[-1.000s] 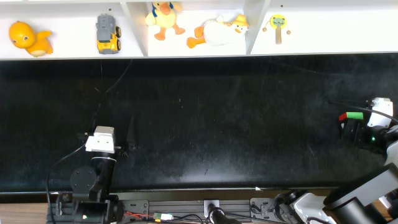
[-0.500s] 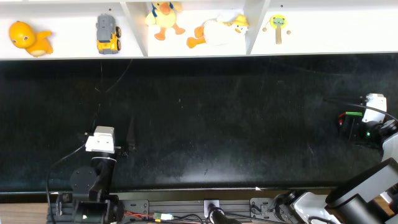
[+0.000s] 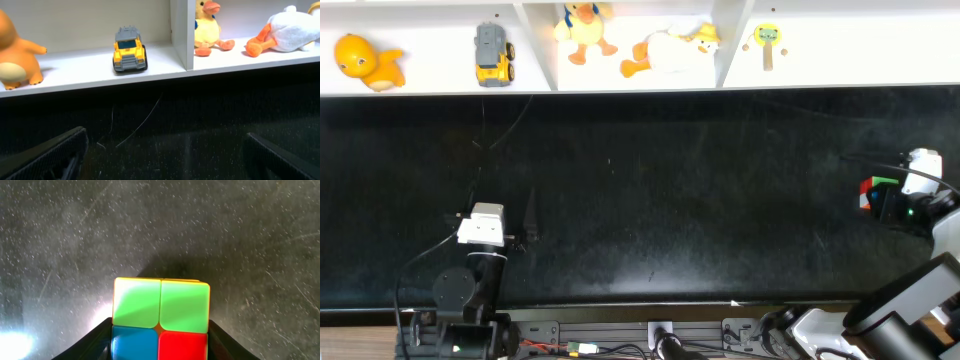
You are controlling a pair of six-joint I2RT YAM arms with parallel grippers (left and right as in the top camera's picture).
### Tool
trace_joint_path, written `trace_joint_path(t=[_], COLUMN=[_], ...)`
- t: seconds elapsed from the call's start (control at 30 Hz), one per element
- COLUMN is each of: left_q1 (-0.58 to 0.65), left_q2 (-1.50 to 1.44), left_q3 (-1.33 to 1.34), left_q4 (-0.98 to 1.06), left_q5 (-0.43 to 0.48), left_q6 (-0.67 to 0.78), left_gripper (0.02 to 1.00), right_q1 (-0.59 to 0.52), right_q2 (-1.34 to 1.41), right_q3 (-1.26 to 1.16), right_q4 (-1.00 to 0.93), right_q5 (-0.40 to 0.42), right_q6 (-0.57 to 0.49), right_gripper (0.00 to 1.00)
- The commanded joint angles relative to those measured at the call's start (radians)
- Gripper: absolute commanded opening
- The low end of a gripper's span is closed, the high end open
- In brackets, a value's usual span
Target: Store Toys
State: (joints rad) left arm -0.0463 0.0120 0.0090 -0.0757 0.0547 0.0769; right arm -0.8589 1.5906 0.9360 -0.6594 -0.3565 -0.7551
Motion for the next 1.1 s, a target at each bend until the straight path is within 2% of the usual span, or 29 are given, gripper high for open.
trace_joint_path(t=[0.03, 0.3, 0.5, 0.8, 1.1], left_q1=[-0.007, -0.007, -0.007, -0.007, -0.007], left_q2=[-0.009, -0.009, -0.009, -0.009, -0.009], left_q3=[-0.001, -0.001, -0.001, -0.001, -0.001], left_q4=[-0.005, -0.005, -0.005, -0.005, -0.005], left_q5=[-0.005, -0.005, -0.005, -0.005, -0.005], left_q6=[-0.018, -0.018, -0.018, -0.018, -0.018], left_gripper=[0.998, 0.998, 0.998, 0.998, 0.998], right_q1=[0.063, 0.173, 0.246, 0.327, 0.408], right_q2=[-0.066, -0.145, -0.127, 0.092, 0.262], right_q3=[0.037, 0.155, 0.283, 0.528, 0.665], right_q4=[0.032, 0.052, 0.091, 0.079, 0.044], right_q5=[-0.008, -0.007, 0.040, 0.039, 0.027], right_q6=[0.060, 0.084, 0.109, 0.237, 0.307], right_gripper=[0.494, 0.498, 0.509, 0.514, 0.509])
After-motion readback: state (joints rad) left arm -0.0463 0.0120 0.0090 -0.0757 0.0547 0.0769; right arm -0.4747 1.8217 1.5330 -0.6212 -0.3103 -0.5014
